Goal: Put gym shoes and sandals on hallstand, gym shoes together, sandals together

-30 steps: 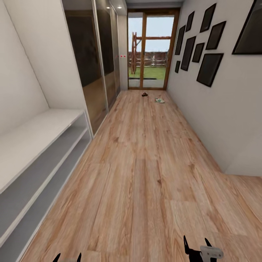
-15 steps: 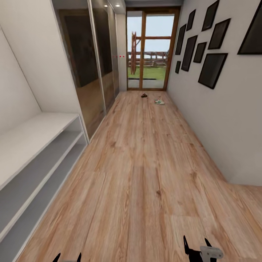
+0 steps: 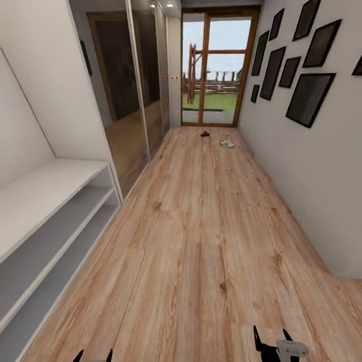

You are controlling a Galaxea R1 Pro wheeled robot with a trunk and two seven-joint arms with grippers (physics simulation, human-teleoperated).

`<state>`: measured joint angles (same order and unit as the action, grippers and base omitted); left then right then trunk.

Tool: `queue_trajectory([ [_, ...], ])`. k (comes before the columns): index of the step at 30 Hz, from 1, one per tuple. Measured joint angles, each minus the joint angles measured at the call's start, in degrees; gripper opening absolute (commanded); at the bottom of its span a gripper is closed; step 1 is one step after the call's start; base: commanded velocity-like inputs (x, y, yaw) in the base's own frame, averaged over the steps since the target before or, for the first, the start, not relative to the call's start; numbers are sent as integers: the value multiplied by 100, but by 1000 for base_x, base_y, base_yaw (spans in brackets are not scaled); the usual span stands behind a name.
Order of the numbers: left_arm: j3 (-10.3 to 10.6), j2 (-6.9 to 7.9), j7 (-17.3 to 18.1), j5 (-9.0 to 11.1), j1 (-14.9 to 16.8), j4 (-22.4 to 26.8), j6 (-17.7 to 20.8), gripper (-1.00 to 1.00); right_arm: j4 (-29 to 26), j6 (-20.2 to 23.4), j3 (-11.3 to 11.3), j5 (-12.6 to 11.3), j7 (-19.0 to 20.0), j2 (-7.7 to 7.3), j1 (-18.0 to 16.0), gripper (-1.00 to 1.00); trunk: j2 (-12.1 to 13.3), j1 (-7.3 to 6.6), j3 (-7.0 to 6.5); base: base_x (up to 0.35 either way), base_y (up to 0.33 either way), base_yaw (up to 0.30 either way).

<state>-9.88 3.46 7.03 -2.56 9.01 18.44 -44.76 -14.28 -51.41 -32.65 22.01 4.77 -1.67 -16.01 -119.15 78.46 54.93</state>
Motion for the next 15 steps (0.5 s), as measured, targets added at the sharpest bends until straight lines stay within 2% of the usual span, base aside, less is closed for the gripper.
queue_trajectory([
  [15,0,0,0,0,0,-4,0,100,0,0,0,0,0,-2,-1,100,0,0,0,339,-93,5],
])
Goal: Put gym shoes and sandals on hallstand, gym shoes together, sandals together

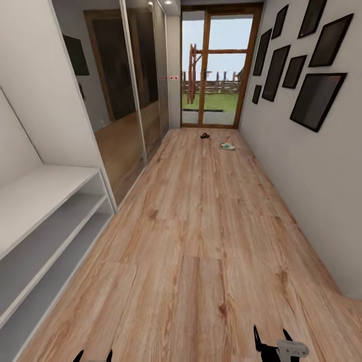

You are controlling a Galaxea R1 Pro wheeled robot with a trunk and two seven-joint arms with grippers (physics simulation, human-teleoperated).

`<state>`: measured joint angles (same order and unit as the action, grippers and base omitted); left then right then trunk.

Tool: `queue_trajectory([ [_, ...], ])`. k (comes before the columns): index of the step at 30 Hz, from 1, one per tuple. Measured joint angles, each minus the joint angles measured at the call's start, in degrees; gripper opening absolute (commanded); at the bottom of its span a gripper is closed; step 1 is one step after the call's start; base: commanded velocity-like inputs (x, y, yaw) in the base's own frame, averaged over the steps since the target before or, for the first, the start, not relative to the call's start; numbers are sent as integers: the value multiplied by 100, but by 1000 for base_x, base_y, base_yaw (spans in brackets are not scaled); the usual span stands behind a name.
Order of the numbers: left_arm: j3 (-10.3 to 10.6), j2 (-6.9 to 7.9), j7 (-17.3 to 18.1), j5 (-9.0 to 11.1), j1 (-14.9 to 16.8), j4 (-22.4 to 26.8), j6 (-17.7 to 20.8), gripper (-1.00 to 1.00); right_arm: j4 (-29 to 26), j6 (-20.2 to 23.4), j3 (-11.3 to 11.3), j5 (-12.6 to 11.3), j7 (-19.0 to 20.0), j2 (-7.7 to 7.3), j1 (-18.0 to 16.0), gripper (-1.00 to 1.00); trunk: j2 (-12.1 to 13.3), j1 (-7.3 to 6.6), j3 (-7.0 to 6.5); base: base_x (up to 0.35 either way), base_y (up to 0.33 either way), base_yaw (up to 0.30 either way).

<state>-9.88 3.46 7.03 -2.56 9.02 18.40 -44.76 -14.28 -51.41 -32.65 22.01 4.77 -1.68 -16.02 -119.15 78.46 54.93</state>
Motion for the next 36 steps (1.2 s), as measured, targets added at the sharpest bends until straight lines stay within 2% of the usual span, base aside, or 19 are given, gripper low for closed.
queue_trajectory([
  [36,0,0,0,0,-3,0,2,100,0,0,0,0,0,0,3,100,0,0,0,339,-93,0],
])
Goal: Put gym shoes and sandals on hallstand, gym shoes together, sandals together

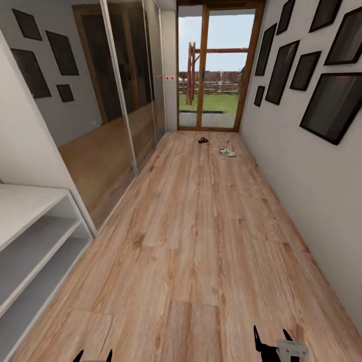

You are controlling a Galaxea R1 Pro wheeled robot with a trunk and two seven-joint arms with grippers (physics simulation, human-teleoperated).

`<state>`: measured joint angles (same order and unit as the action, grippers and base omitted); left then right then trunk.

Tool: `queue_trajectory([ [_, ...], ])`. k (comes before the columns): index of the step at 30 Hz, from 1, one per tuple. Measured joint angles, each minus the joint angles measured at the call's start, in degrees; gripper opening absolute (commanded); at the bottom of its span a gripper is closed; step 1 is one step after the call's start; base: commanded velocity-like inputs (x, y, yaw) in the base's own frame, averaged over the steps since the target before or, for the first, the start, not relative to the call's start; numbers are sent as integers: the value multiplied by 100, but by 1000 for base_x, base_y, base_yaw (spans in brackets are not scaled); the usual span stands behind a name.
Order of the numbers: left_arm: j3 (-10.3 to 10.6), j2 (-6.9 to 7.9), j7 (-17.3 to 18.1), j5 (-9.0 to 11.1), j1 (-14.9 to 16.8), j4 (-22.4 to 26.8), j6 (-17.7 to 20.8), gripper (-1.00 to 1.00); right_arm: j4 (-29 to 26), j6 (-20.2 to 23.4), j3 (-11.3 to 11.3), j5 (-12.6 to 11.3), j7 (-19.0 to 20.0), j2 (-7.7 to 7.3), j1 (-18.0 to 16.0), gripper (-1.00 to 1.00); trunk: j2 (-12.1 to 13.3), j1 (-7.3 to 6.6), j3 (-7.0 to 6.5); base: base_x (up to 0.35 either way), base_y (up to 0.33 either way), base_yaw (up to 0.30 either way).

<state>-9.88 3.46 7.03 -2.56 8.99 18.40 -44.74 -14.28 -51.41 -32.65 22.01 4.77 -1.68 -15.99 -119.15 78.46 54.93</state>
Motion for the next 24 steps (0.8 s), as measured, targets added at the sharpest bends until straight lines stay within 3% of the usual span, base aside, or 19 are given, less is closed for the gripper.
queue_trajectory([
  [24,0,0,0,0,1,16,-2,100,0,0,0,0,0,0,-1,100,0,0,0,339,-93,0],
])
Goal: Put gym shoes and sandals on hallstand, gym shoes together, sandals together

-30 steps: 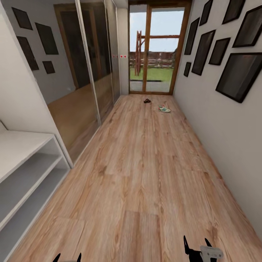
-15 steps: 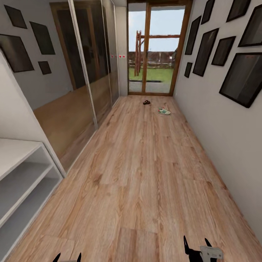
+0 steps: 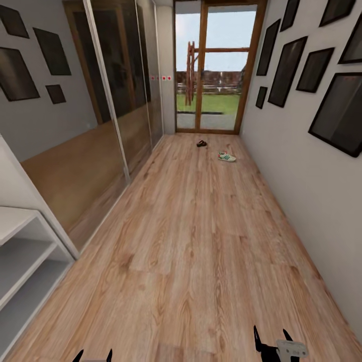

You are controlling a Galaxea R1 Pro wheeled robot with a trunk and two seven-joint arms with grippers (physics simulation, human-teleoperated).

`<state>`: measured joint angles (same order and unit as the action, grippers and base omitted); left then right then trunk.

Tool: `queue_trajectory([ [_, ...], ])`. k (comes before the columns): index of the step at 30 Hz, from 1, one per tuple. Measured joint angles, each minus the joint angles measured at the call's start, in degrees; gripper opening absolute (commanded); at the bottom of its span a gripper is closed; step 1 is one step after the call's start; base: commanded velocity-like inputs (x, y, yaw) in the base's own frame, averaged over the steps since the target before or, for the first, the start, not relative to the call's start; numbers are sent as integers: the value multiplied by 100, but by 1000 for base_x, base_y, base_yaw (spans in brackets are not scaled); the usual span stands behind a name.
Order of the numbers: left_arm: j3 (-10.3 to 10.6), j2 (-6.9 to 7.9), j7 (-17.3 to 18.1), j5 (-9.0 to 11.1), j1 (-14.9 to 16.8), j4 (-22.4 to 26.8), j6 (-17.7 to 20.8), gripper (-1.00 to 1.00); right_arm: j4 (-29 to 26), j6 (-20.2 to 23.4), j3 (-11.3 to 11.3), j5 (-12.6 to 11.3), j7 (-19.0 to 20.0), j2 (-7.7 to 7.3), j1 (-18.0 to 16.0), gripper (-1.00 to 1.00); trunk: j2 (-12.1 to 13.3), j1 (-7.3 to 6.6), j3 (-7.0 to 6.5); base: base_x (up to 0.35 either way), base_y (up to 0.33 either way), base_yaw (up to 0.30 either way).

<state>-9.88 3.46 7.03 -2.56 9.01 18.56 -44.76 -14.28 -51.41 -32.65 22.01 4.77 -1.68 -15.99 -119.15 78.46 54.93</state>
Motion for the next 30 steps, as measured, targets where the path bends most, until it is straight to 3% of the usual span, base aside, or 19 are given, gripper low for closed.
queue_trajectory([
  [30,0,0,0,0,-1,-7,0,100,0,0,0,0,0,0,-1,100,0,0,0,339,-93,0],
])
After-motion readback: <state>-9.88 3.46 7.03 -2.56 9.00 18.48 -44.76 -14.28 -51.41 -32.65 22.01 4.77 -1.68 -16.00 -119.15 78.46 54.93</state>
